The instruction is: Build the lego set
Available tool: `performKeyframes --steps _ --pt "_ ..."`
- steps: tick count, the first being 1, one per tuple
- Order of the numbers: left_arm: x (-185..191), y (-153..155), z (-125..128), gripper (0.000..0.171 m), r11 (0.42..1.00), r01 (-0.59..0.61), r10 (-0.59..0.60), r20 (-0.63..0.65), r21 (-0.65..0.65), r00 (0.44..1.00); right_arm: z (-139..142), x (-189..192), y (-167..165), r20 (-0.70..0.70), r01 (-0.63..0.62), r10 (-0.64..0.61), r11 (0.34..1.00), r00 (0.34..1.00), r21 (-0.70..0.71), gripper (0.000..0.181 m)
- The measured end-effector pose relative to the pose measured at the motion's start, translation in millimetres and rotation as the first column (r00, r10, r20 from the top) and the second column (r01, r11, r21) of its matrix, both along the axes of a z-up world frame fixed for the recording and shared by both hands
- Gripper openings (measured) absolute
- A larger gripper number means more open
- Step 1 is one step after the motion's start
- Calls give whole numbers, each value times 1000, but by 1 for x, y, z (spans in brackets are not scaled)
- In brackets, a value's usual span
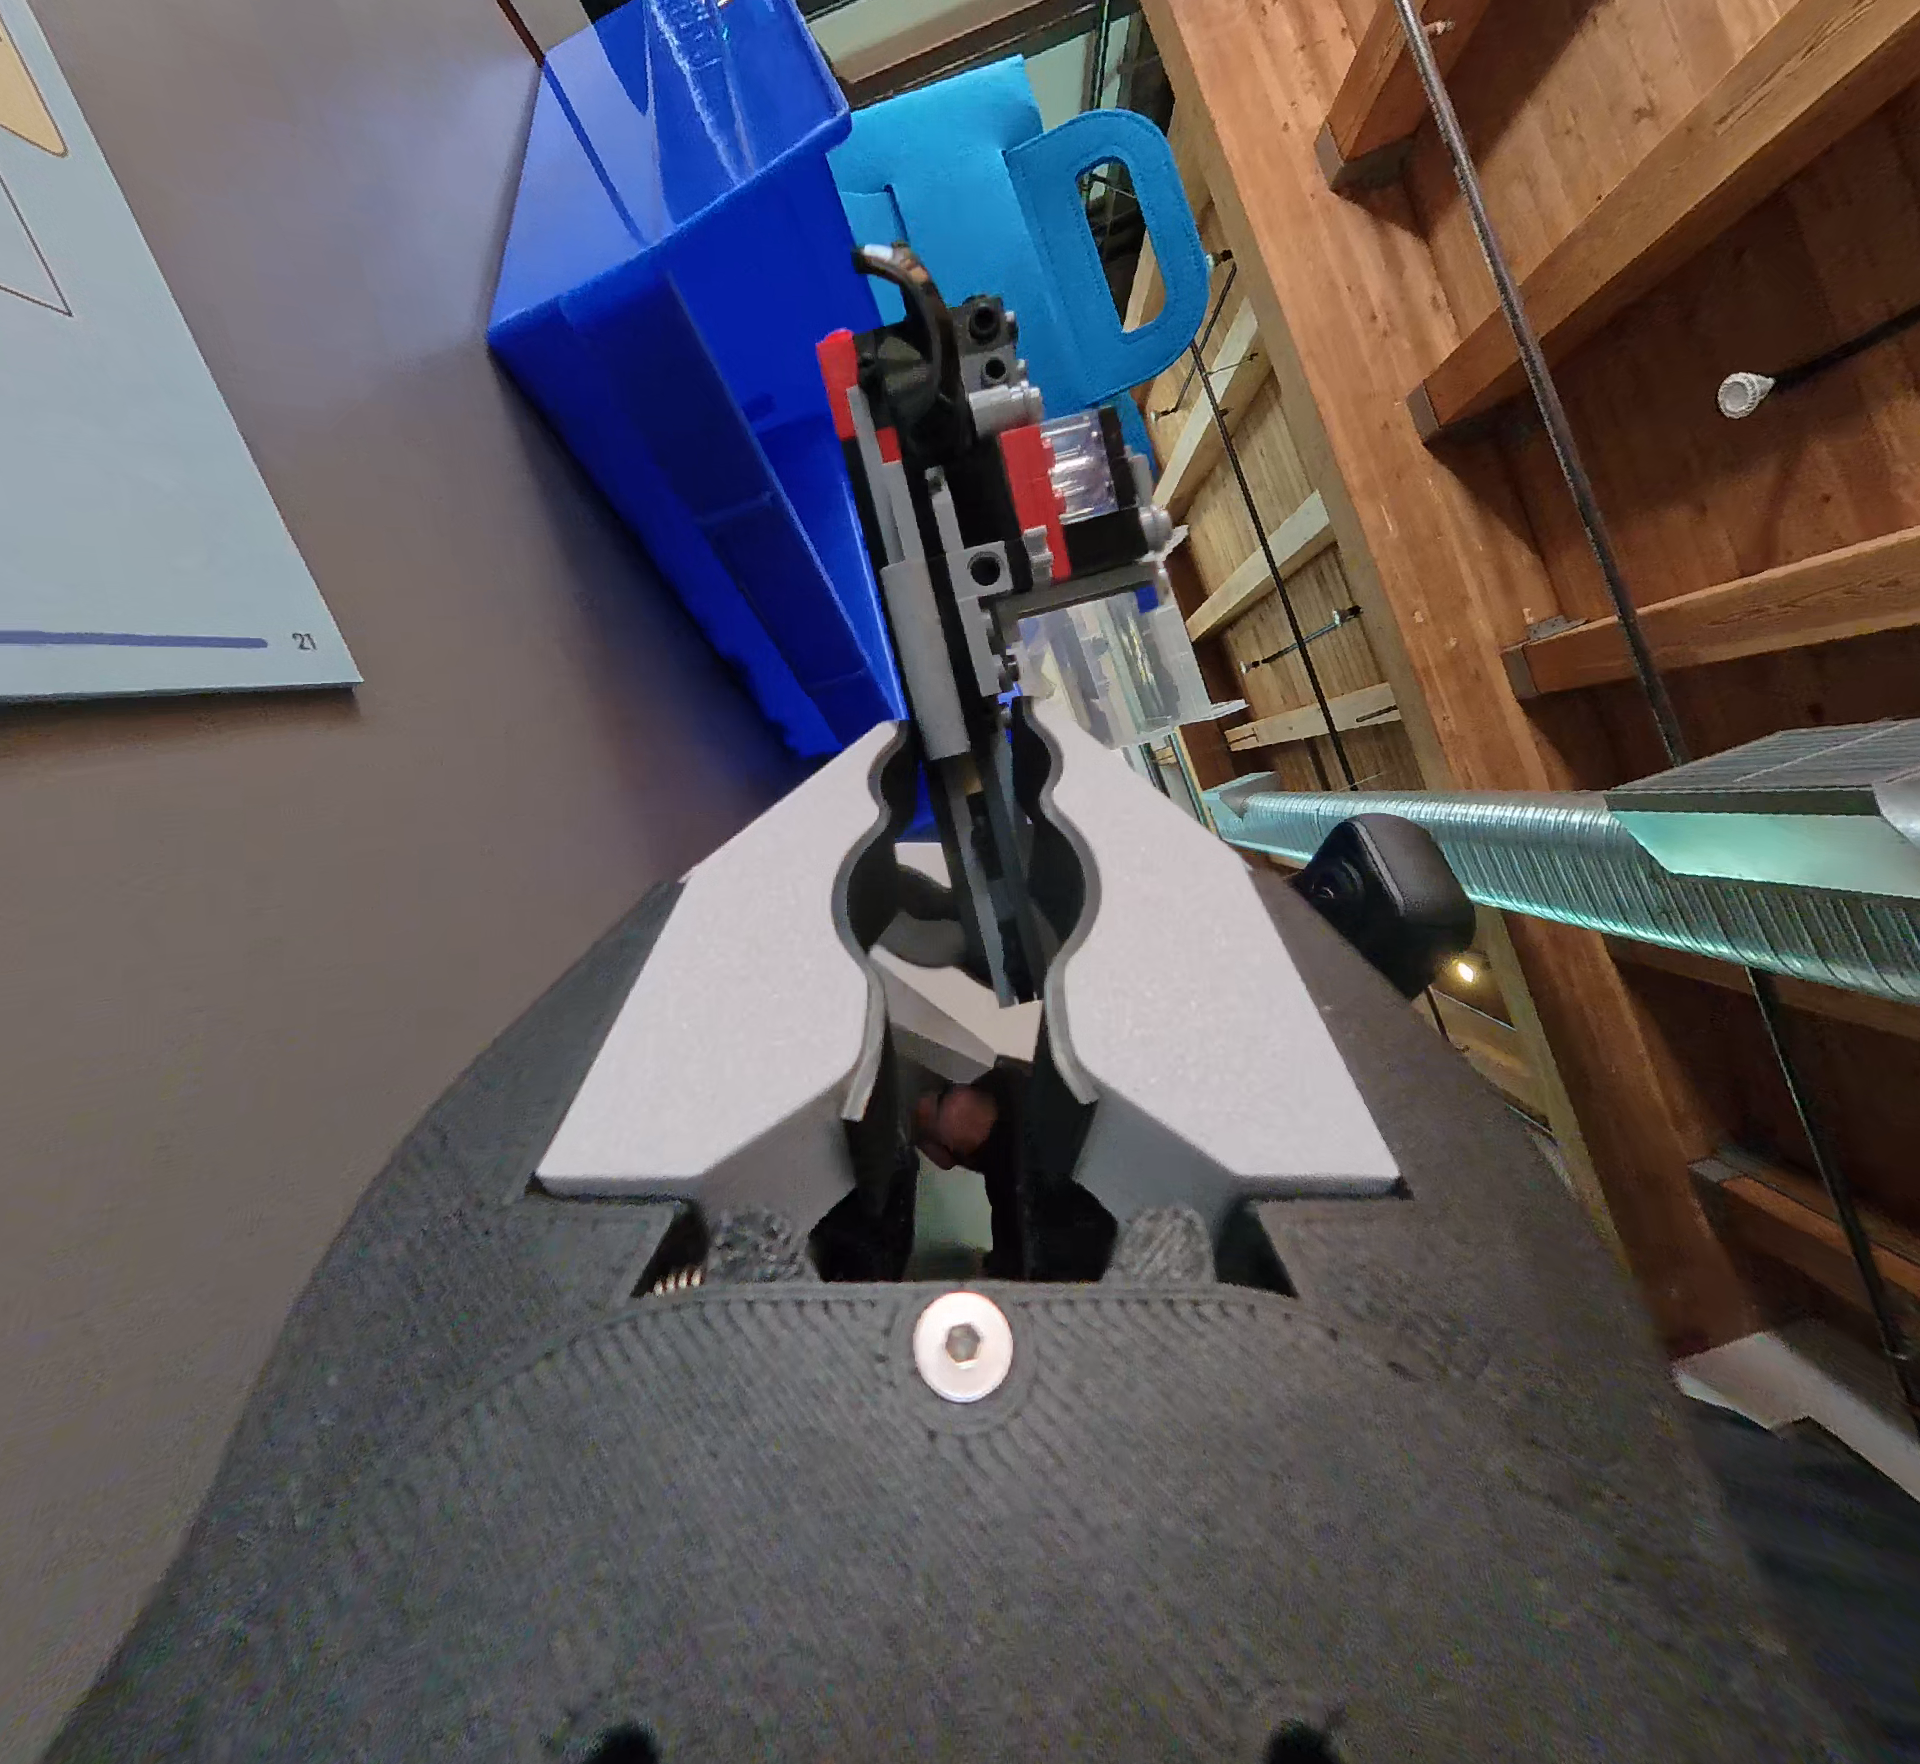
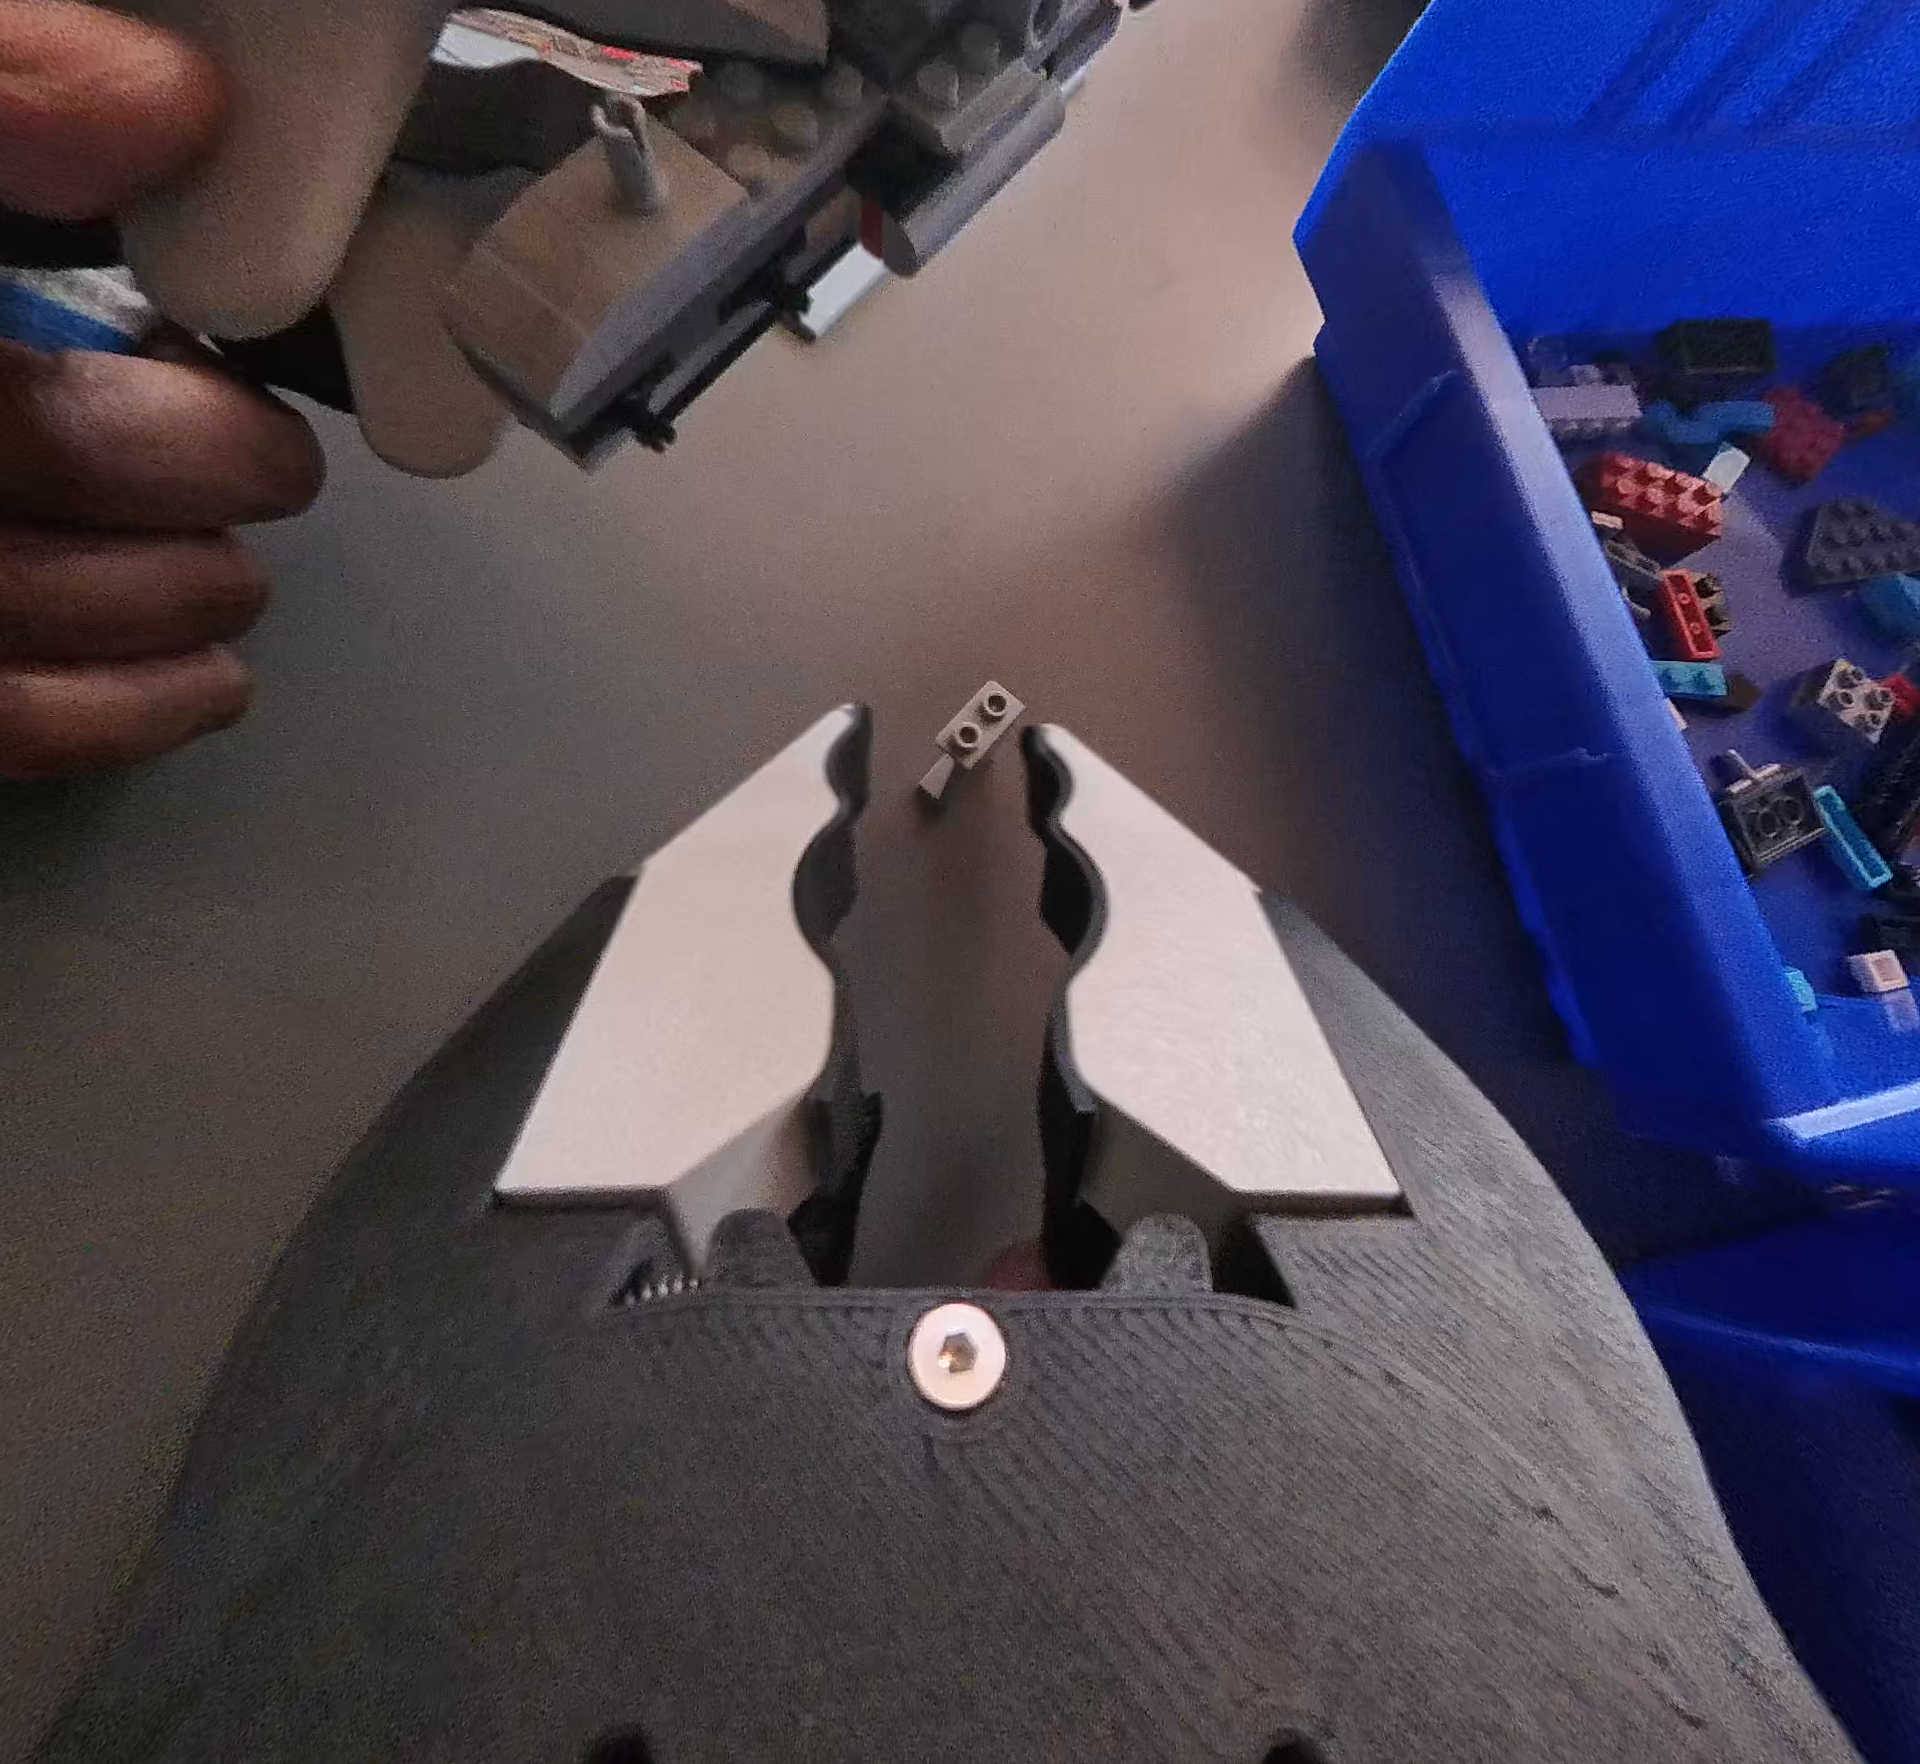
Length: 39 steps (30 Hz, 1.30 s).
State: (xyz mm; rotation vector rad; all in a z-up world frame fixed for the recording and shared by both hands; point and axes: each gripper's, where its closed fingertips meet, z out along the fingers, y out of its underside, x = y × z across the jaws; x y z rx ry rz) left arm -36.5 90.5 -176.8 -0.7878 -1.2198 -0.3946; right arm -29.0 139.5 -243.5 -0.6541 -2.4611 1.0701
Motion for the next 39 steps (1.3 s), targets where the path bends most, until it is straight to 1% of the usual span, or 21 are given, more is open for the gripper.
performKeyframes --steps 2,3,6,8,10,13,16,19,23,27,39 --pt "1 2 -2 18 1000 9 -9 14 -4 1000 -1 -3 1 -20 -7 7 1000 1000 5 13" --pt "1 2 -3 18 1000 14 -14 24 -6 1000 0 -3 0 -25 -21 21 1000 999 1 9" --pt "3 4 -9 18 999 34 -34 66 -12 997 5 -5 -1 -17 -74 73 997 997 -33 9" --pt "4 4 -13 19 999 51 -51 100 3 994 17 -8 -1 -30 -115 113 991 993 -72 8" --pt "5 5 -16 19 998 67 -69 129 22 989 36 -10 -2 -68 -170 163 978 984 -121 9" --pt "8 8 -18 19 994 95 -103 158 56 982 68 -6 -14 -133 -303 279 927 951 -220 9" --pt "11 11 -18 18 987 121 -138 183 104 973 83 -1 -29 -165 -409 377 876 911 -255 9" --pt "13 14 -17 19 981 138 -164 198 140 966 83 2 -41 -184 -466 432 852 883 -239 9" --pt "14 15 -18 19 979 145 -172 200 143 965 80 1 -49 -205 -482 442 843 873 -237 9" --pt "13 15 -18 18 980 145 -171 201 138 965 75 -3 -48 -227 -479 435 854 872 -205 9" --pt "15 18 -20 19 984 153 -167 188 88 968 74 3 -45 -211 -524 485 824 849 -215 9"
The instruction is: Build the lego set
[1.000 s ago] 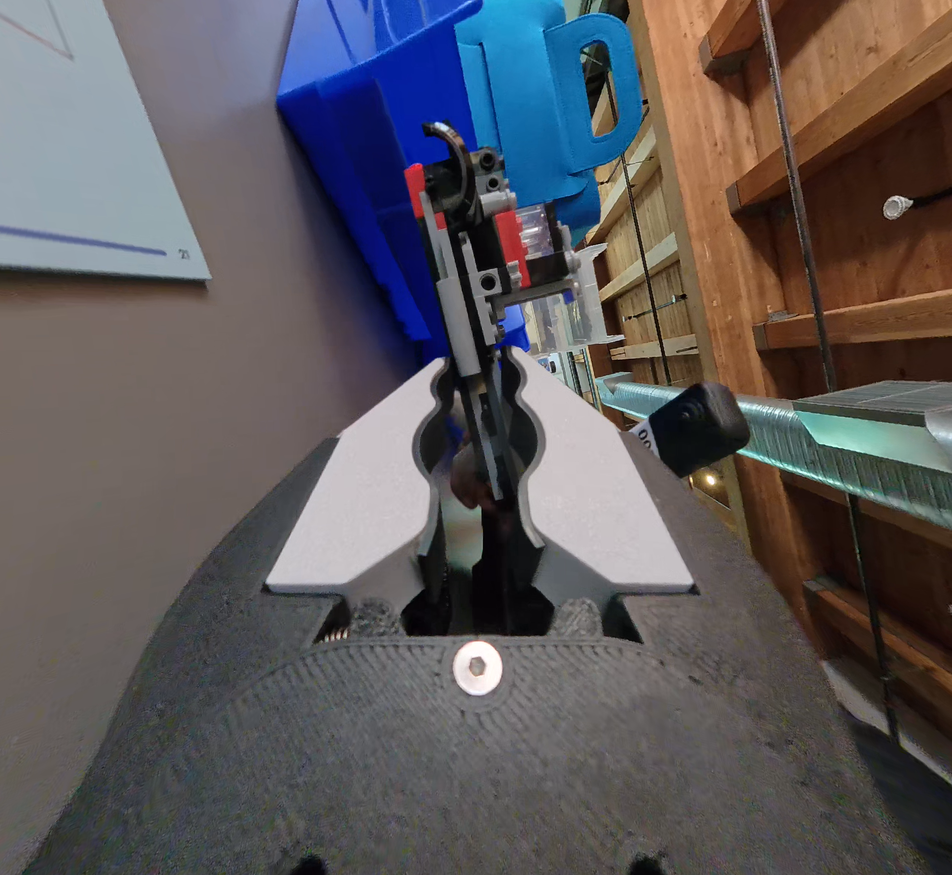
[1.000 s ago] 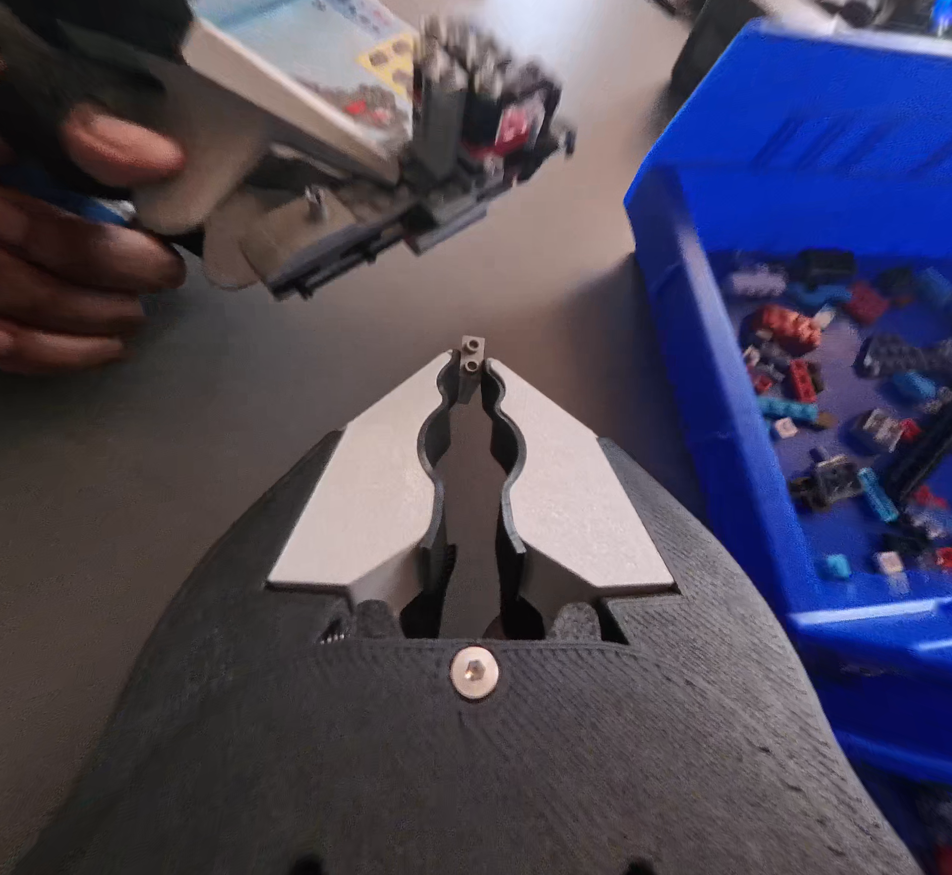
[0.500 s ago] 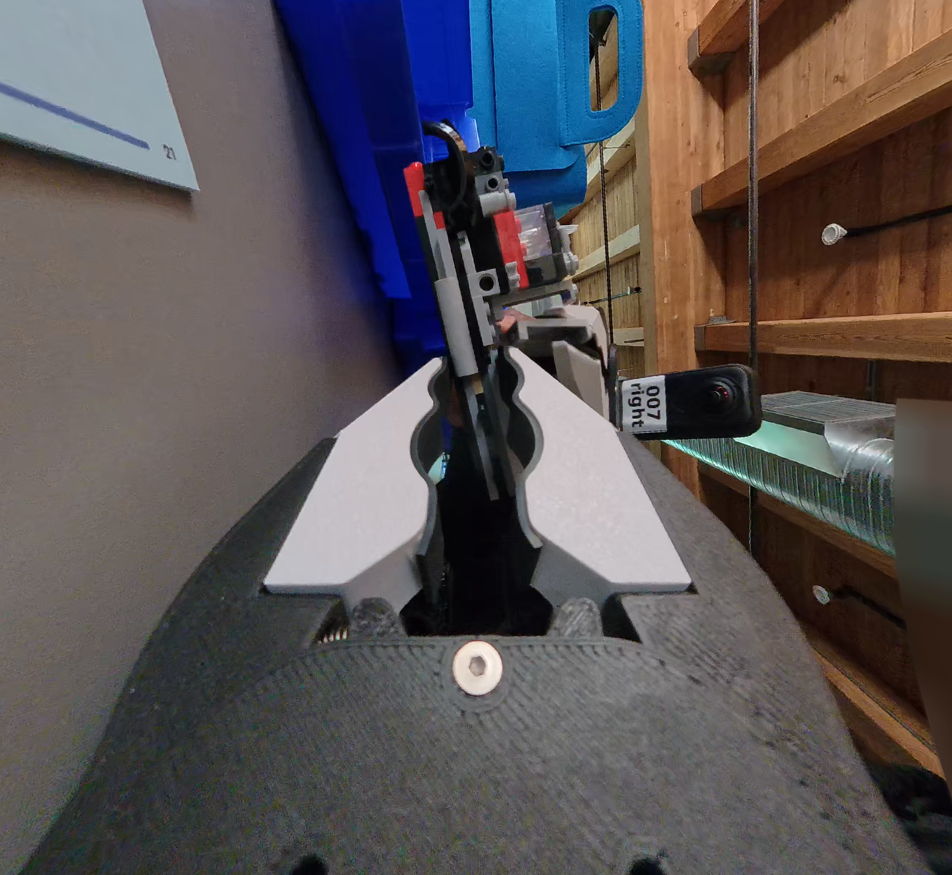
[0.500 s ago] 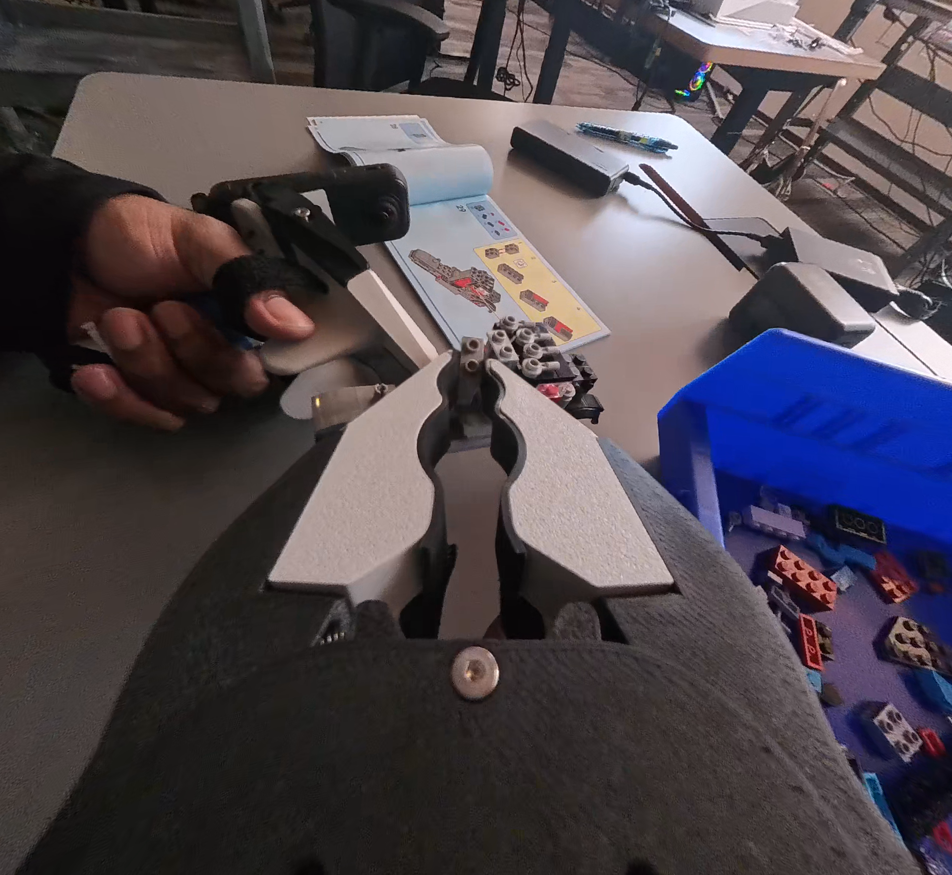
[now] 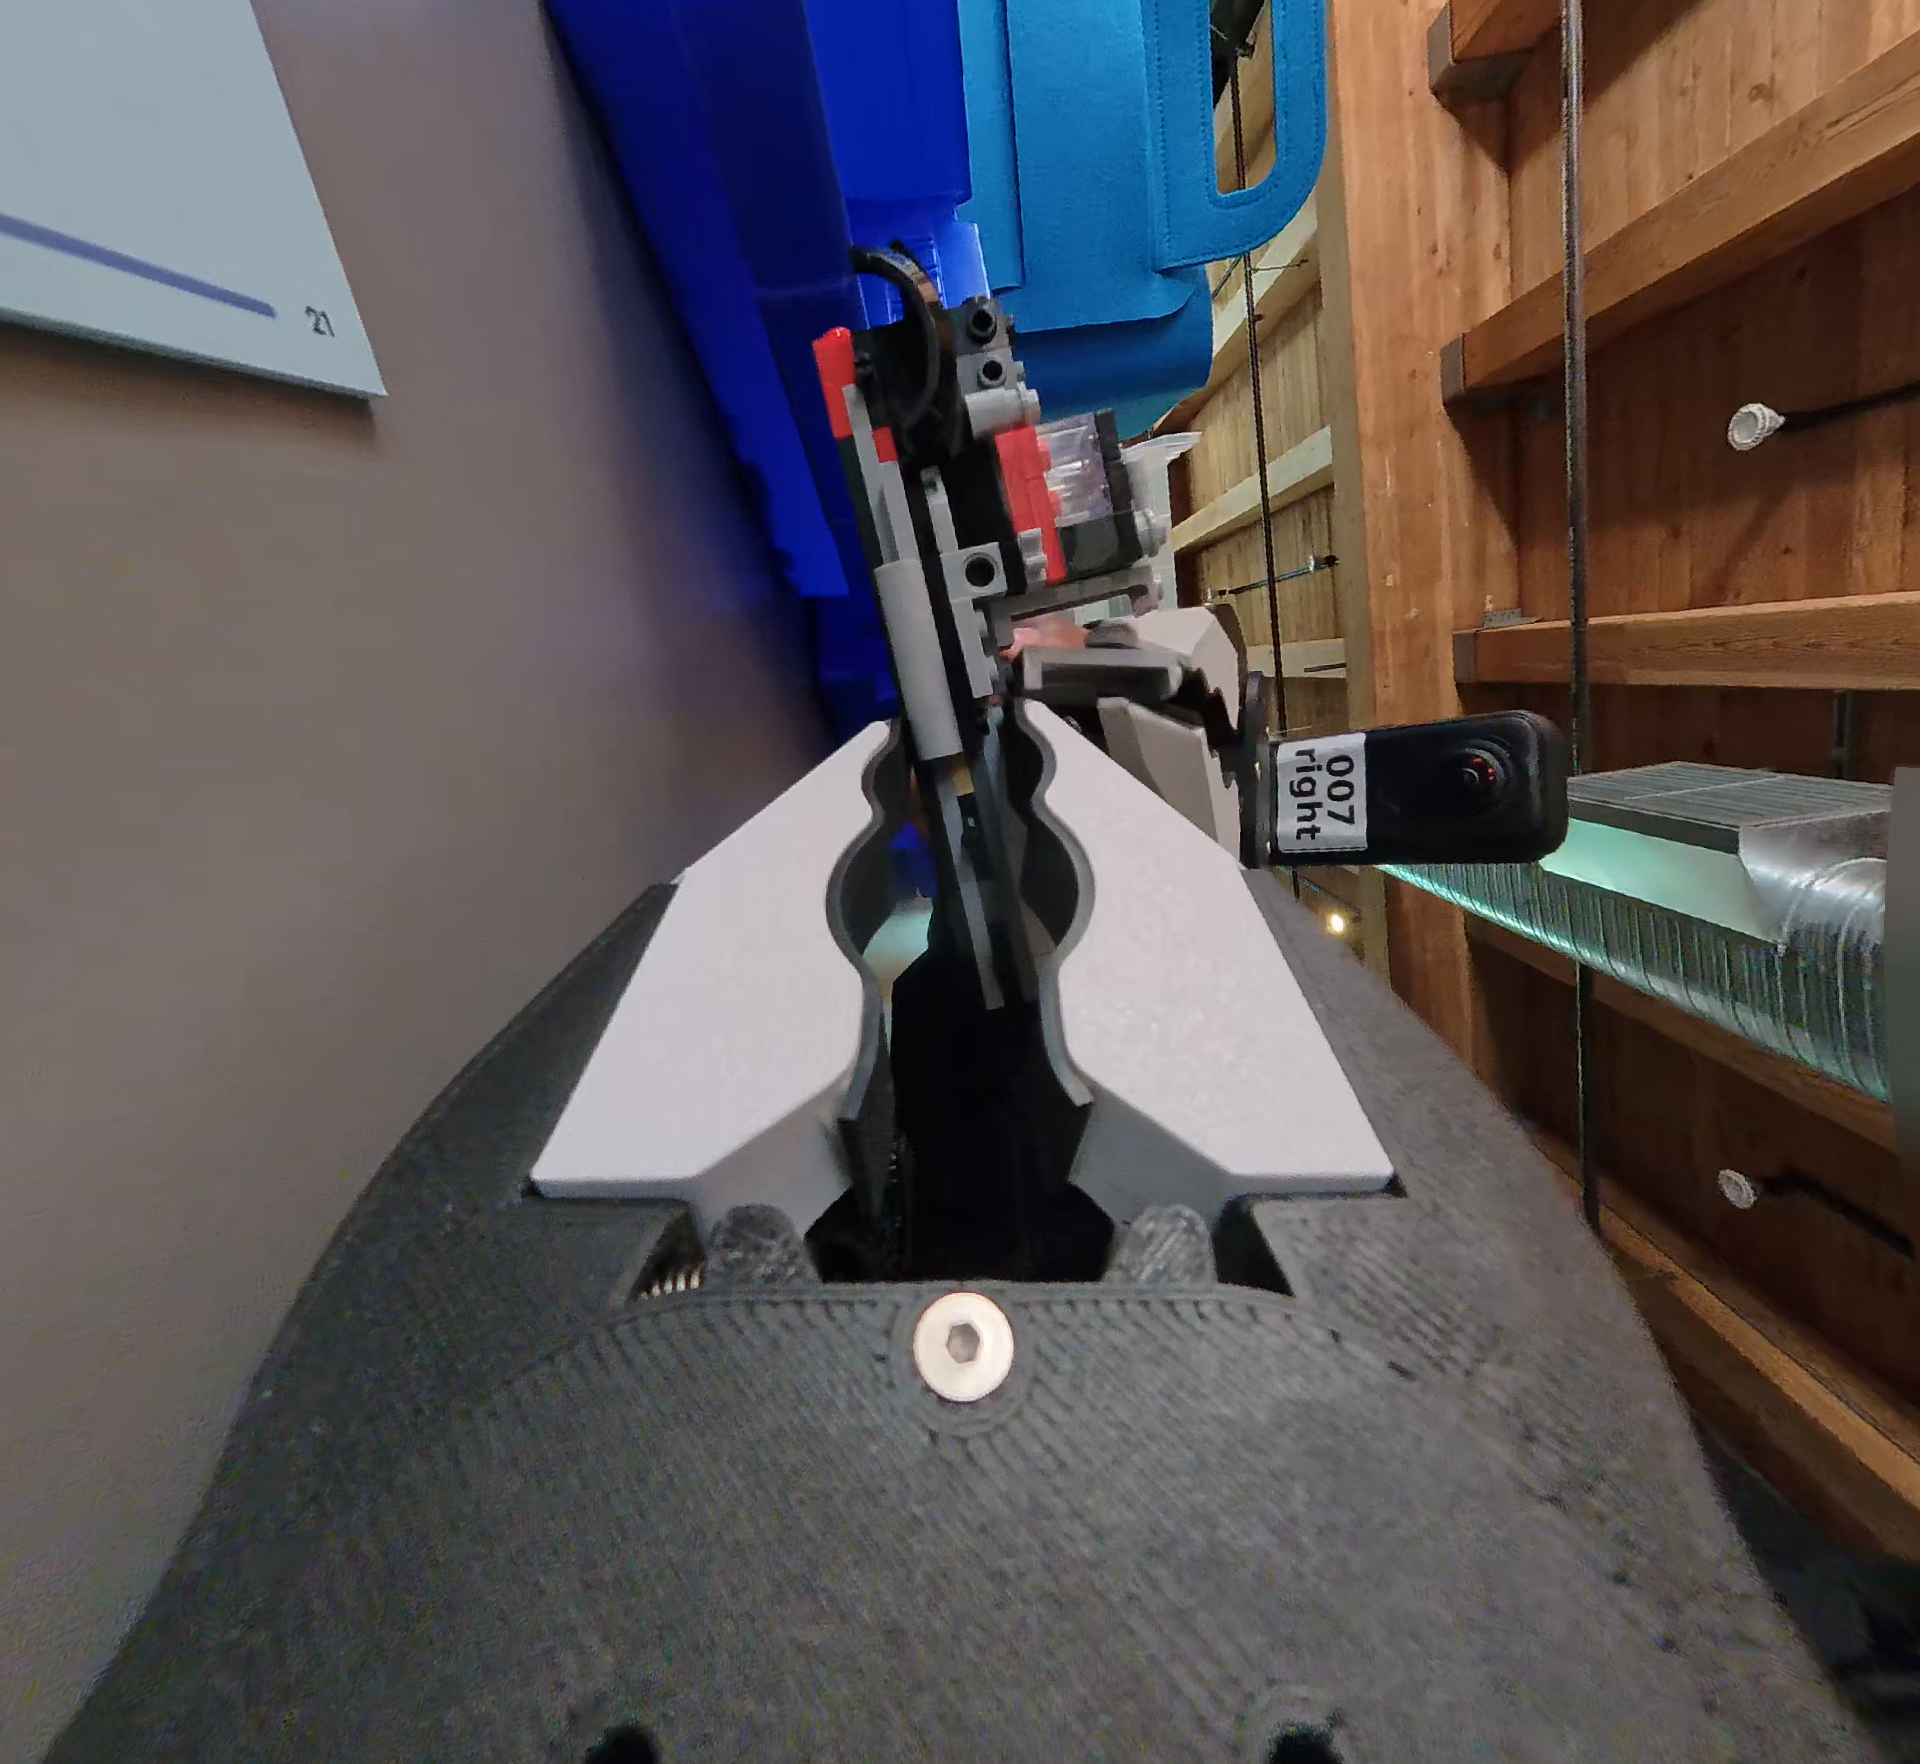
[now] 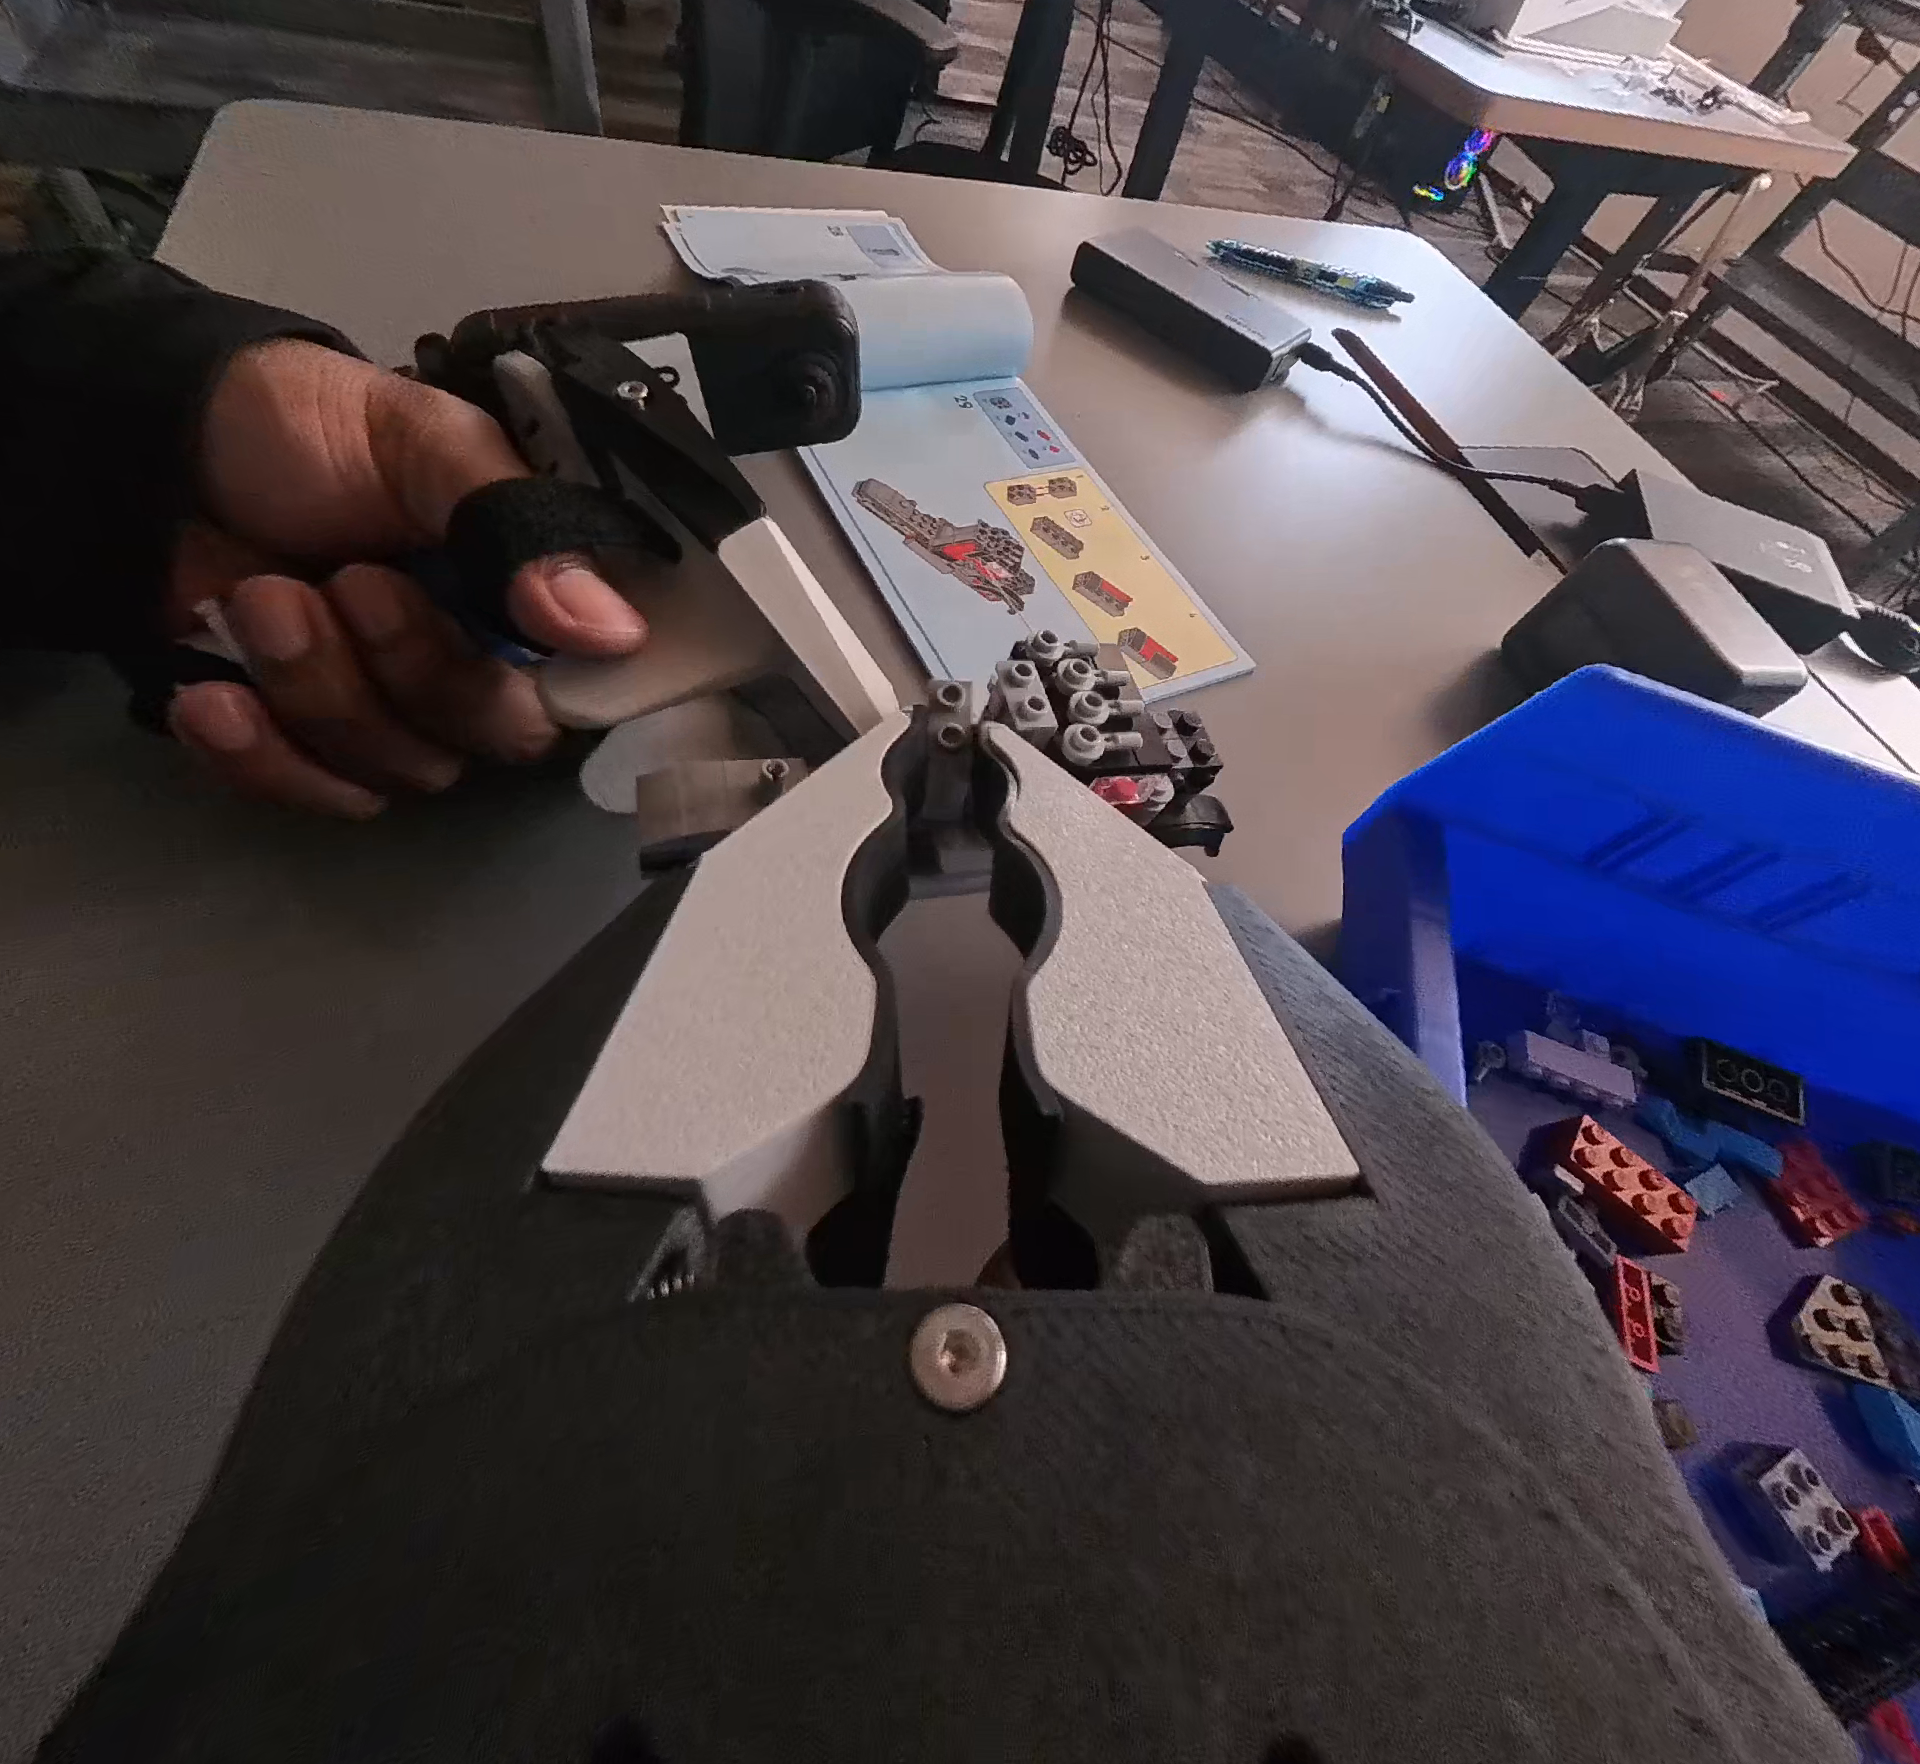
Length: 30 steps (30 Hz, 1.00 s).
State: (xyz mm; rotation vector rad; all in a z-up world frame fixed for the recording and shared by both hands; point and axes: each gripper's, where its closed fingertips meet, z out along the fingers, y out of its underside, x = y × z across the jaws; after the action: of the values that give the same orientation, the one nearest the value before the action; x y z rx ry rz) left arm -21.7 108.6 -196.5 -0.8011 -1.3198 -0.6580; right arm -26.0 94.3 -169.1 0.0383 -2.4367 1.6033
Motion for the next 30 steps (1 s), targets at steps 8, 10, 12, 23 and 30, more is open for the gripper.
performKeyframes --steps 8,10,12,23,30 --pt "1 2 0 19 1000 5 -5 -8 -17 1000 0 1 0 13 -17 17 1000 1000 -16 8" --pt "1 2 0 19 1000 6 -6 -11 -21 1000 0 1 0 18 -25 25 999 1000 -25 8" --pt "2 2 0 19 1000 9 -10 -14 -27 1000 0 0 1 13 -28 29 999 1000 -25 9" --pt "7 9 2 19 997 55 -58 -49 -60 997 2 7 9 -36 -113 113 994 993 7 9" --pt "9 13 2 19 994 69 -75 -66 -89 995 3 9 12 -34 -135 135 991 990 2 9"
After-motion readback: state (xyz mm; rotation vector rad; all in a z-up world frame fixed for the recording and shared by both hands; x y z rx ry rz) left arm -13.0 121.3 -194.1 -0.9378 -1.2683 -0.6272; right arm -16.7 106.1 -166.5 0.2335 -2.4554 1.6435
